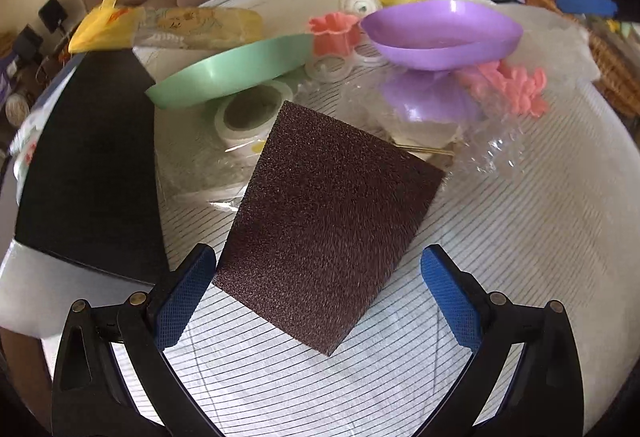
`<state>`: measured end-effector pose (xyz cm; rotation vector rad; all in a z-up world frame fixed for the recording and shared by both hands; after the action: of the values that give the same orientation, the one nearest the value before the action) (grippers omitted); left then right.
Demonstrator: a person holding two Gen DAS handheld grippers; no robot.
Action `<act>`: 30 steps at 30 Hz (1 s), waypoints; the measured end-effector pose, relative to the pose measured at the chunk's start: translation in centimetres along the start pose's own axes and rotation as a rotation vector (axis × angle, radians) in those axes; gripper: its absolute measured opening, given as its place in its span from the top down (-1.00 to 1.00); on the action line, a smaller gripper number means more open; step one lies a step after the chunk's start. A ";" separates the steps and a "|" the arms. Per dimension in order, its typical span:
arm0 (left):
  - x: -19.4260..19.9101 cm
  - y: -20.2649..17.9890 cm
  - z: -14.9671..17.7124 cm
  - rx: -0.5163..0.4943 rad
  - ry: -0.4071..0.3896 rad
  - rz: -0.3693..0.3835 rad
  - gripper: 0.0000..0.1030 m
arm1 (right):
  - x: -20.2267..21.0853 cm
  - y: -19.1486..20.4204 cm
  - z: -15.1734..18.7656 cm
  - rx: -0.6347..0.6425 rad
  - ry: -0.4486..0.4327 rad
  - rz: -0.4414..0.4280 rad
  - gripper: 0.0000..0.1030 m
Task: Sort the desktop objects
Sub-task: 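Grasp the brown sponge pad with the left gripper and lift it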
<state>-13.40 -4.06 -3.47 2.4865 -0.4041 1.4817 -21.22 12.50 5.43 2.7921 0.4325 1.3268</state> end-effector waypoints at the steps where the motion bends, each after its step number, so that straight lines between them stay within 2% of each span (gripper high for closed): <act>1: 0.0 0.4 -0.1 0.031 0.003 0.012 -0.85 | -0.1 0.0 0.0 0.000 0.002 0.000 -1.00; 2: 0.1 0.9 -0.2 0.059 0.004 0.021 -0.72 | -0.2 0.0 0.0 0.000 0.002 -0.001 -1.00; 8: 1.1 2.2 -0.3 0.195 0.022 0.149 -0.70 | -0.4 0.4 0.0 -0.014 0.008 -0.021 -1.00; 9: 1.5 2.3 -0.3 0.213 0.022 0.171 -0.62 | -0.4 0.5 -0.1 -0.014 0.009 -0.023 -1.00; 10: 2.1 2.3 -0.4 0.225 0.020 0.191 -0.33 | -0.3 0.6 -0.1 -0.015 0.009 -0.027 -1.00; 11: 2.9 2.2 -0.6 0.230 0.014 0.207 -0.23 | -0.3 0.7 -0.2 -0.016 0.007 -0.031 -1.00; 13: 4.7 1.8 -0.9 0.228 -0.008 0.261 -0.23 | -0.1 1.0 -0.4 -0.014 0.001 -0.037 -1.00; 17: 5.8 1.9 -1.0 0.234 -0.016 0.287 -0.21 | -0.1 1.5 -0.5 -0.012 -0.002 -0.042 -1.00; 18: 5.8 2.1 -0.9 0.233 -0.007 0.283 -0.21 | -0.2 1.6 -0.5 -0.012 0.001 -0.045 -1.00; 21: 5.0 2.5 -0.9 0.184 -0.024 0.200 -0.30 | -0.3 1.8 -0.4 -0.024 0.004 -0.060 -1.00; 23: 4.2 2.0 -1.0 0.132 -0.026 0.164 -0.61 | -0.2 1.6 -0.4 -0.035 0.000 -0.065 -1.00; 24: 3.9 1.4 -0.9 0.099 -0.037 0.138 -0.65 | 0.0 1.5 -0.5 -0.039 -0.004 -0.063 -1.00; 26: 3.3 0.3 -0.6 0.028 -0.042 0.093 -0.67 | 0.3 1.2 -0.6 -0.045 -0.012 -0.059 -1.00; 30: 1.4 -1.4 0.3 -0.042 -0.006 0.061 -0.67 | 1.0 0.0 -0.9 -0.072 -0.031 -0.052 -1.00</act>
<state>-12.06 -3.02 -2.47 2.4673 -0.5114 1.4733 -21.28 12.65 6.72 2.7196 0.4433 1.2613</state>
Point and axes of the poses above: each gripper's, at about its wrist camera, not at the fingertips, and x roughly against the way its jaws point, y to its left, z to its underside, the point moved 8 cm from there along -x, roughly the way its jaws point, and after that the axes turned 9 degrees about x, right-handed, at the moved point
